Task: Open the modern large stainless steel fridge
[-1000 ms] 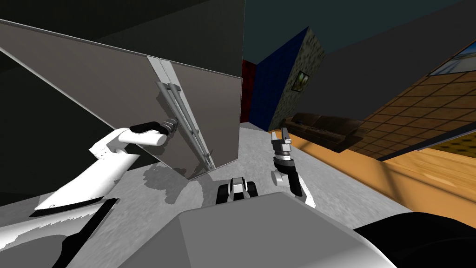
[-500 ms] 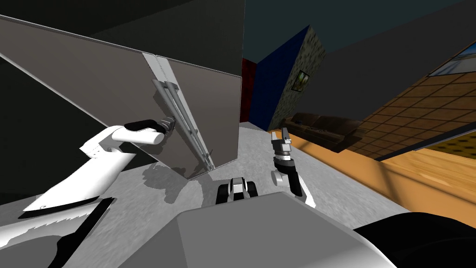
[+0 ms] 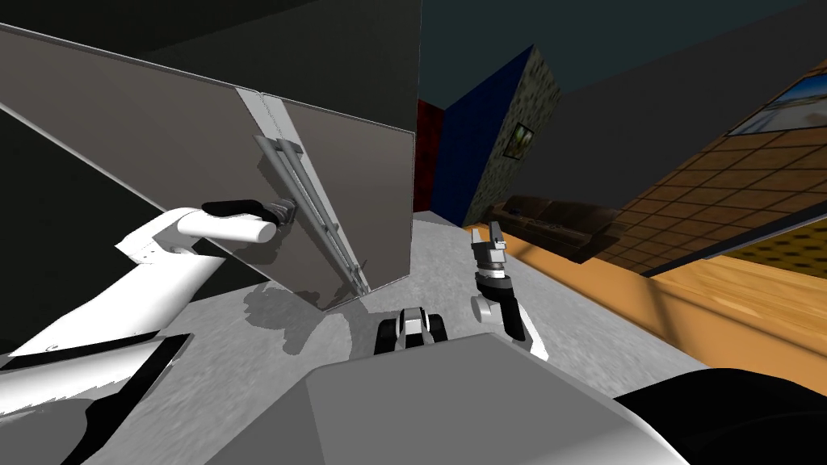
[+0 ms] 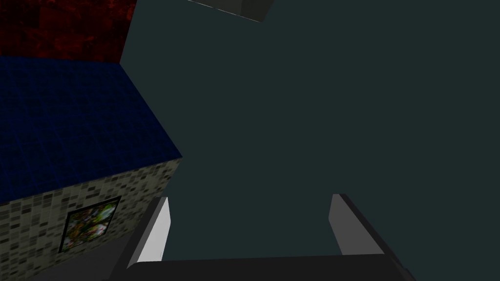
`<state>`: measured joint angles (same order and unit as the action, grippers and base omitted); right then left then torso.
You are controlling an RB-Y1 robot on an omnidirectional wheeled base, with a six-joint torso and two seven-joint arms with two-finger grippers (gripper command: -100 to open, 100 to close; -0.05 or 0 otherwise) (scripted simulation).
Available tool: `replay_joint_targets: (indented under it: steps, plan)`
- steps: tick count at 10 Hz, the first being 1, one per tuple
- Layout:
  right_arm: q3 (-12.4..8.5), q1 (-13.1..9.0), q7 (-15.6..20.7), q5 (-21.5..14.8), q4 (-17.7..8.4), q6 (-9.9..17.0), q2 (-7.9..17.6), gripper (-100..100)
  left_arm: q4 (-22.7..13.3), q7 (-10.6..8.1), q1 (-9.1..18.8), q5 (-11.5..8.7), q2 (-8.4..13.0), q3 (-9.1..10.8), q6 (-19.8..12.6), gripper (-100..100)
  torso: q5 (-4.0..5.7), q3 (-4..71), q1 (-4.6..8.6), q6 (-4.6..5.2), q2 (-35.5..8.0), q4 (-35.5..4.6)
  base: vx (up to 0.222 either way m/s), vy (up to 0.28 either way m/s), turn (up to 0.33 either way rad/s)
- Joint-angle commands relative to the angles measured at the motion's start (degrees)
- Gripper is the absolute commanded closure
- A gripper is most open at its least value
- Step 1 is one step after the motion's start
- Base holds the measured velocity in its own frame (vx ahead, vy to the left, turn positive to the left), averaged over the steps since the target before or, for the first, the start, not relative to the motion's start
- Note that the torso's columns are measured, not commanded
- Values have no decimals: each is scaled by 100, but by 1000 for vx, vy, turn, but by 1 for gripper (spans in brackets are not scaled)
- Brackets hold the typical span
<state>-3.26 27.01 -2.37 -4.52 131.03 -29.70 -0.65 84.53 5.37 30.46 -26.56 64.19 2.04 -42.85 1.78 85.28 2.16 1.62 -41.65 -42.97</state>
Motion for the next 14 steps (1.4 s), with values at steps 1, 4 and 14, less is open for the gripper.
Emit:
replay_joint_targets:
  steps: [1,4,14]
  plan:
    - [-1,1,0,0,0,0,0,0,98,-89,165,32,135,175,-36,-100,20,2,2,2,-1,-19,8,-20,-10]
    - [-1,1,0,0,0,0,1,0,176,-89,165,32,135,175,-36,-100,2,-20,10,8,-20,3,14,14,0]
    - [-1,1,0,0,0,0,0,0,170,-76,206,-172,480,269,-613,-100,-61,-50,-59,-66,-54,25,4,-14,23]
